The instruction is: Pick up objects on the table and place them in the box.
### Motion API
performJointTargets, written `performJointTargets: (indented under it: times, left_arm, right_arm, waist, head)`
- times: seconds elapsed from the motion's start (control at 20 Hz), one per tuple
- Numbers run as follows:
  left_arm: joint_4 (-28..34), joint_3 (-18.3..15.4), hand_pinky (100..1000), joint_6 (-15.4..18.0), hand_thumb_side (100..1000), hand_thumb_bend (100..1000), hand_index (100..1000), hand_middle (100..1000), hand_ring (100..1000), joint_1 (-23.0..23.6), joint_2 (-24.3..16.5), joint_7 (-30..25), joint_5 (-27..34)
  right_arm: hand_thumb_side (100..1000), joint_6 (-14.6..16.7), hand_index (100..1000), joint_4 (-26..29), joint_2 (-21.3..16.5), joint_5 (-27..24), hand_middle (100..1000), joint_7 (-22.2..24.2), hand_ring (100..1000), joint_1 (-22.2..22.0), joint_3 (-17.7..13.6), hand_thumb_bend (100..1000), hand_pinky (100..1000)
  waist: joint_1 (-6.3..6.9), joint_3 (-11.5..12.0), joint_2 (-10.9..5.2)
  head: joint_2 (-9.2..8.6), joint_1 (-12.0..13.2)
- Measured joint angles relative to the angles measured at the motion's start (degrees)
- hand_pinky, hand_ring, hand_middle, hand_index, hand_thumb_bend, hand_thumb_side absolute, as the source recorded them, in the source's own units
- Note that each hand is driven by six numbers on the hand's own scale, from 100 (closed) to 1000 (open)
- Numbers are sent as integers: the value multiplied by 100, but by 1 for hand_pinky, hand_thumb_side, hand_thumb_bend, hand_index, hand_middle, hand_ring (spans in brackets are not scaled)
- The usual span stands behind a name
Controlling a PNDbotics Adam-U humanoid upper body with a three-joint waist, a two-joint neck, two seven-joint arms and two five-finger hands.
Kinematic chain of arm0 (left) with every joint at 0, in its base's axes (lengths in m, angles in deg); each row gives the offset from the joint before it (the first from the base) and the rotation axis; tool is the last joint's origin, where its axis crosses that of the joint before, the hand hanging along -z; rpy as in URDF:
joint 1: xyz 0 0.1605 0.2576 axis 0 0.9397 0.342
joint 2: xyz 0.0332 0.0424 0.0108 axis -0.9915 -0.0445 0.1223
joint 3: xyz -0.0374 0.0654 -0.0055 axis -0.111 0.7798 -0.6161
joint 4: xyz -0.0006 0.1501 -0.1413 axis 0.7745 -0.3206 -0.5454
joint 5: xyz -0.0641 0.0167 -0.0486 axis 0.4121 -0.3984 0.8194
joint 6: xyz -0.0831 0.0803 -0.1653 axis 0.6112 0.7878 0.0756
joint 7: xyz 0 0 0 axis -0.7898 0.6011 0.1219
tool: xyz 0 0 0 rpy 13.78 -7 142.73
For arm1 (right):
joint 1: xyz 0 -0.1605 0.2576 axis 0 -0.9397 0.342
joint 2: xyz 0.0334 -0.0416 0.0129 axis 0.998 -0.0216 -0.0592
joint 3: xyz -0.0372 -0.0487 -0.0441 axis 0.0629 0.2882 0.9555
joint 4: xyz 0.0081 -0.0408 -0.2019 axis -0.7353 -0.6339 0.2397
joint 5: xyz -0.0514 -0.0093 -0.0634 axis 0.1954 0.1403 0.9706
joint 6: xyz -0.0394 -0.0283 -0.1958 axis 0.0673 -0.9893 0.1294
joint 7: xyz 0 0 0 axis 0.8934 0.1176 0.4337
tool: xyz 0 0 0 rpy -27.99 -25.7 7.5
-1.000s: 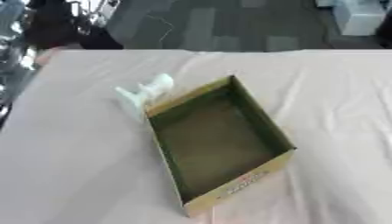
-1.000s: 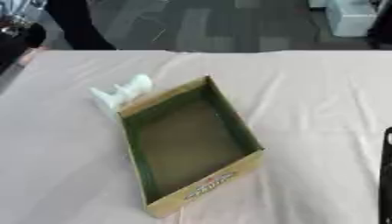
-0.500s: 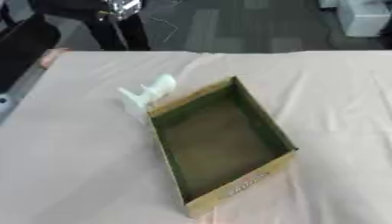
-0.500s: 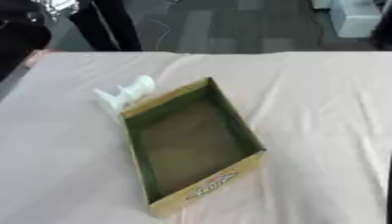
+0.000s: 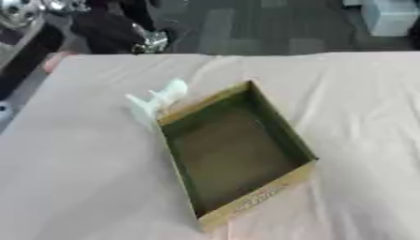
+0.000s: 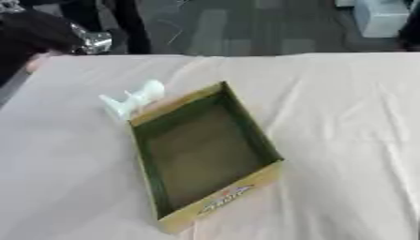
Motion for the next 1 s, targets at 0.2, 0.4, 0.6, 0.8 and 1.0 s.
performJointTargets:
  times: [0.2, 0.4, 0.6, 0.8, 1.0]
  left_arm:
    - [-414, 167, 763, -96, 814, 313, 840, 868, 803, 178, 27, 96, -425]
    - [-940, 230, 766, -105, 821, 316, 842, 869, 805, 236, 171, 105, -868]
    - [-1306, 249, 771, -83, 830, 323, 847, 878, 820, 240, 309, 83, -1133]
    - [-1449, 249, 771, -55, 838, 323, 851, 878, 819, 327, 378, 55, -1309]
    - [-1565, 253, 781, -51, 827, 347, 850, 878, 826, 339, 413, 51, -1373]
  right_arm:
    - [1000, 3, 475, 12, 37, -25, 378, 12, 381, 35, 29, 100, 456]
    - [1000, 6, 475, 12, 52, -48, 378, 39, 381, 67, 29, 100, 456]
    - [1000, 8, 476, 12, 52, -56, 378, 56, 381, 85, 29, 100, 457]
    - [1000, 23, 476, 12, 55, -92, 378, 77, 381, 90, 32, 100, 456]
    - [1000, 19, 477, 12, 100, -118, 378, 96, 382, 141, 64, 100, 457]
  waist:
    - [1, -70, 52]
    - [-3, -100, 93]
    - [-4, -113, 124]
    - [-2, -150, 134]
    - [-1, -192, 158]
  head:
    - [0, 87]
    - [1, 139]
    - [1, 166]
    - [1, 167]
    - [1, 176]
